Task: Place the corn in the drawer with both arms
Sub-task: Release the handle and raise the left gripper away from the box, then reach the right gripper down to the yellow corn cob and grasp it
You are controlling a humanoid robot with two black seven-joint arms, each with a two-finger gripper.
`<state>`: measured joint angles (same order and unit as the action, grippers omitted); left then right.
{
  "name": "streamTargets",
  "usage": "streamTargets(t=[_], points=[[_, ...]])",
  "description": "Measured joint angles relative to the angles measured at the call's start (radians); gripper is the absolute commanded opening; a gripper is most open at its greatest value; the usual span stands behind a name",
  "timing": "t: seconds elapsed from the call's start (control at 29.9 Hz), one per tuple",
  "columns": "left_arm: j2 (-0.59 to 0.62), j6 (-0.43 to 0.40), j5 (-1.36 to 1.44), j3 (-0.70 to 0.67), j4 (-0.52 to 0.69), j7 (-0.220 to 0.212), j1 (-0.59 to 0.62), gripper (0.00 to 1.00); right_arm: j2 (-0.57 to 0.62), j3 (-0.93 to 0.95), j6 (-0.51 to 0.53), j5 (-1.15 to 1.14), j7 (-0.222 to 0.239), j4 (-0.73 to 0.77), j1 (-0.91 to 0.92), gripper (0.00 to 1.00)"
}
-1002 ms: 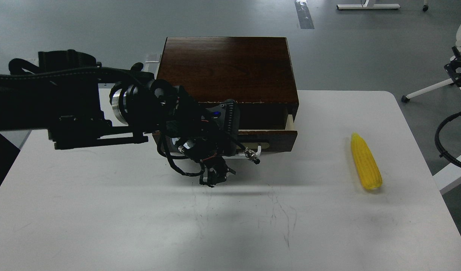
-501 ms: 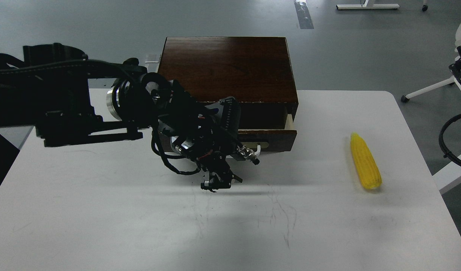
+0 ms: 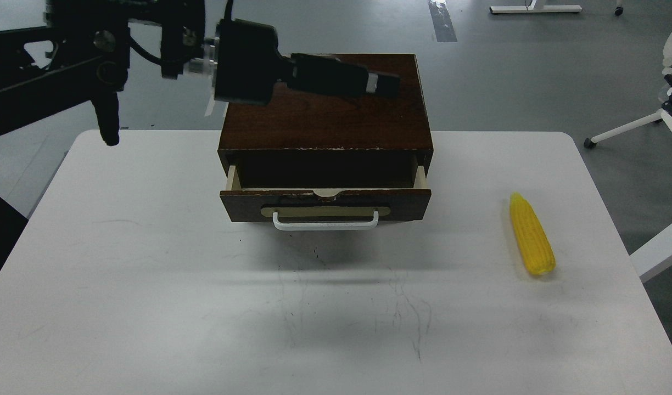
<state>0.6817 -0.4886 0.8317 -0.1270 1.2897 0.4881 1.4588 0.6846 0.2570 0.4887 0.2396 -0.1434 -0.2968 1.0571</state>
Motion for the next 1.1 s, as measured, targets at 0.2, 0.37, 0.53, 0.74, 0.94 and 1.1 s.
streamTargets(t=[0.2, 0.37, 0.53, 0.74, 0.94, 1.1], points=[[-0.002, 0.000, -0.427, -0.215, -0.173, 0.000, -0.196, 0.98, 0.004, -0.101, 0.000, -0.260, 0.016, -0.007, 0.152, 1.00], [-0.044, 0.000, -0.772, -0.296, -0.343, 0.000, -0.285, 0.98, -0.024, -0.197, 0.000, -0.391, 0.020, -0.048, 0.252, 1.00], [-0.068, 0.000, -1.006, -0.365, -0.540, 0.001, -0.348, 0.98, -0.063, -0.316, 0.000, -0.563, 0.030, -0.194, 0.338, 1.00], [-0.057, 0.000, -1.079, -0.375, -0.578, 0.001, -0.420, 0.98, -0.043, -0.353, 0.000, -0.827, 0.121, -0.536, 0.349, 1.00], [-0.053, 0.000, -1.115, -0.408, -0.580, 0.001, -0.469, 0.98, -0.033, -0.433, 0.000, -1.152, 0.144, -0.707, 0.325, 1.00], [-0.043, 0.000, -1.118, -0.423, -0.579, 0.001, -0.484, 0.98, -0.035, -0.522, 0.000, -1.208, 0.146, -0.701, 0.321, 1.00]])
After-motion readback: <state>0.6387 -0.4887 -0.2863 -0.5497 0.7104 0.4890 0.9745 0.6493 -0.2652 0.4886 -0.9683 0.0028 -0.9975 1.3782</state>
